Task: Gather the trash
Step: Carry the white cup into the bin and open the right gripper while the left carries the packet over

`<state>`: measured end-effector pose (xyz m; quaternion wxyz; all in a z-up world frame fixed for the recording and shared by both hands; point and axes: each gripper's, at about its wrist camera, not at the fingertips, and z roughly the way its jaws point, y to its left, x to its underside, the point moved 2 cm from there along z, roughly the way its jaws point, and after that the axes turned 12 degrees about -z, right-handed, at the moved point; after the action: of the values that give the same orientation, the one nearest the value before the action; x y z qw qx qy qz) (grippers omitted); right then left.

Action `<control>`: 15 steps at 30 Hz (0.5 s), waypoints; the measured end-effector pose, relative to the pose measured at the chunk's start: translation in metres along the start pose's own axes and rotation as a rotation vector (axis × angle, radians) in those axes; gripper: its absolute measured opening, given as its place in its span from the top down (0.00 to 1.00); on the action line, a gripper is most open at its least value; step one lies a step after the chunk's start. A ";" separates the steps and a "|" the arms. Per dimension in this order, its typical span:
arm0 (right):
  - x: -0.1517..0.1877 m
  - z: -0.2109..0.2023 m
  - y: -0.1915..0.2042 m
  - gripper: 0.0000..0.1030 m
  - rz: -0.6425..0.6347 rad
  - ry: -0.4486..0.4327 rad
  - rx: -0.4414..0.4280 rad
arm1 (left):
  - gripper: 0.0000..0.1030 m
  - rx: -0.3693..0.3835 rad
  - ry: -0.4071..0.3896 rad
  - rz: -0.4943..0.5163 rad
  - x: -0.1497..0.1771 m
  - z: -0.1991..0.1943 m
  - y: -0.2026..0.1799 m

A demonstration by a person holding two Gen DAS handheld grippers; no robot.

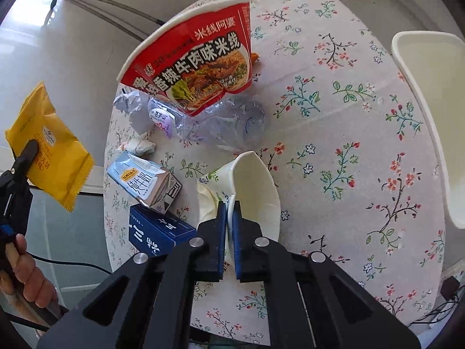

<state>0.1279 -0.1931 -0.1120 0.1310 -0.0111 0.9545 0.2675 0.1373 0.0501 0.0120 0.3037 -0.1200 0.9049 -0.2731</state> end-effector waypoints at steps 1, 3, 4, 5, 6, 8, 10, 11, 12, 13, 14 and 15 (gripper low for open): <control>-0.001 -0.007 -0.001 0.97 -0.003 -0.014 -0.001 | 1.00 0.001 -0.002 0.000 0.000 -0.001 0.000; -0.003 -0.021 0.002 0.97 -0.009 -0.051 -0.010 | 1.00 0.004 -0.008 0.001 0.000 -0.002 -0.002; -0.003 -0.028 0.003 0.97 -0.014 -0.067 -0.013 | 1.00 0.005 -0.011 0.002 0.000 -0.002 -0.003; -0.002 -0.036 0.005 0.97 -0.022 -0.089 -0.014 | 1.00 0.006 -0.012 0.004 0.000 -0.002 -0.005; -0.003 -0.043 0.006 0.97 -0.028 -0.107 -0.014 | 1.00 0.007 -0.014 0.005 0.000 -0.002 -0.006; -0.004 -0.061 0.005 0.97 -0.027 -0.153 -0.026 | 1.00 0.011 -0.014 0.008 0.001 -0.002 -0.008; -0.005 -0.078 0.001 0.97 -0.018 -0.191 -0.039 | 1.00 0.018 -0.017 0.011 0.002 -0.002 -0.013; -0.006 -0.088 -0.002 0.97 -0.017 -0.219 -0.036 | 1.00 0.022 -0.018 0.013 0.002 -0.002 -0.014; -0.006 -0.094 -0.002 0.97 -0.016 -0.242 -0.031 | 1.00 0.027 -0.018 0.014 0.003 -0.001 -0.017; -0.006 -0.101 -0.006 0.97 -0.013 -0.264 -0.025 | 1.00 0.034 -0.019 0.015 0.003 -0.001 -0.020; -0.007 -0.110 -0.011 0.97 -0.009 -0.284 -0.014 | 1.00 0.039 -0.019 0.018 0.004 0.000 -0.024; -0.008 -0.119 -0.017 0.97 -0.003 -0.307 0.005 | 1.00 0.044 -0.019 0.021 0.005 0.000 -0.027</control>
<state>0.1086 -0.2690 -0.0209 0.2757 0.0288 0.9239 0.2637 0.1352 0.0259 0.0248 0.3179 -0.1066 0.8968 -0.2887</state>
